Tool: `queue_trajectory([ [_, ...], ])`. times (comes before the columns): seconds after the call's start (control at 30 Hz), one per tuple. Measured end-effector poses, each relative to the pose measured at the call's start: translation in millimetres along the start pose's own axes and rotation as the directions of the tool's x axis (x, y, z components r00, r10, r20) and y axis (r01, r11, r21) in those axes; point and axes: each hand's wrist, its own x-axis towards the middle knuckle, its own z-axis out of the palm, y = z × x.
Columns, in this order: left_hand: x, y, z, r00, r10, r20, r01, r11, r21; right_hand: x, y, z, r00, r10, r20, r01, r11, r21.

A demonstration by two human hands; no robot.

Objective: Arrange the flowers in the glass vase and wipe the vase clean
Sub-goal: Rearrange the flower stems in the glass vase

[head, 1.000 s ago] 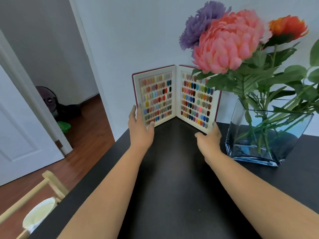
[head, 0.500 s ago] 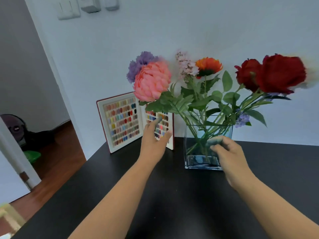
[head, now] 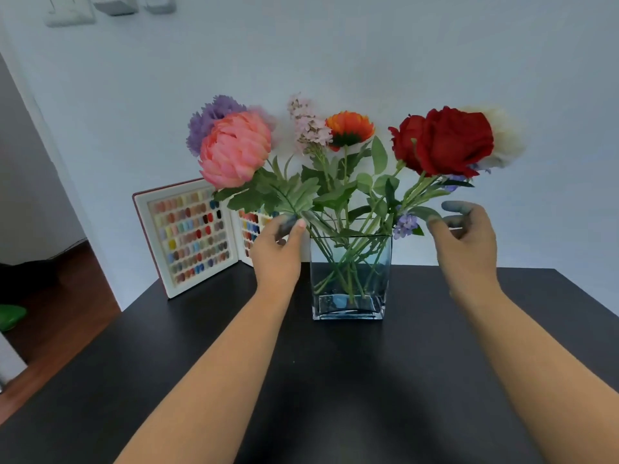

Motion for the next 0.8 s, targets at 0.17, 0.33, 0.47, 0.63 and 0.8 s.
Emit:
queue_trajectory([
  [0.17,9,9,6,0.992,0.104,0.068,-0.107,0.993,0.048,22,-21,10,0.988,-0.103,0.115,0.131,0.953,-0.274],
  [0.33,23,32,8,0.979,0.149,0.142,-0.159,0.986,0.058,27,-36,17,0.971,-0.180,0.158,0.215,0.945,-0.246],
  [0.47,35,56,9,0.965,0.209,0.161,-0.218,0.975,0.040,32,-39,17,0.977,-0.156,0.147,0.193,0.938,-0.288],
  [0.63,47,82,14,0.942,0.295,0.159,-0.304,0.952,0.034,40,-43,16,0.980,-0.131,0.149,0.162,0.962,-0.218],
  [0.8,55,107,22,0.934,0.328,0.138,-0.333,0.943,0.009,45,-56,22,0.980,0.034,0.195,-0.031,0.999,-0.016],
])
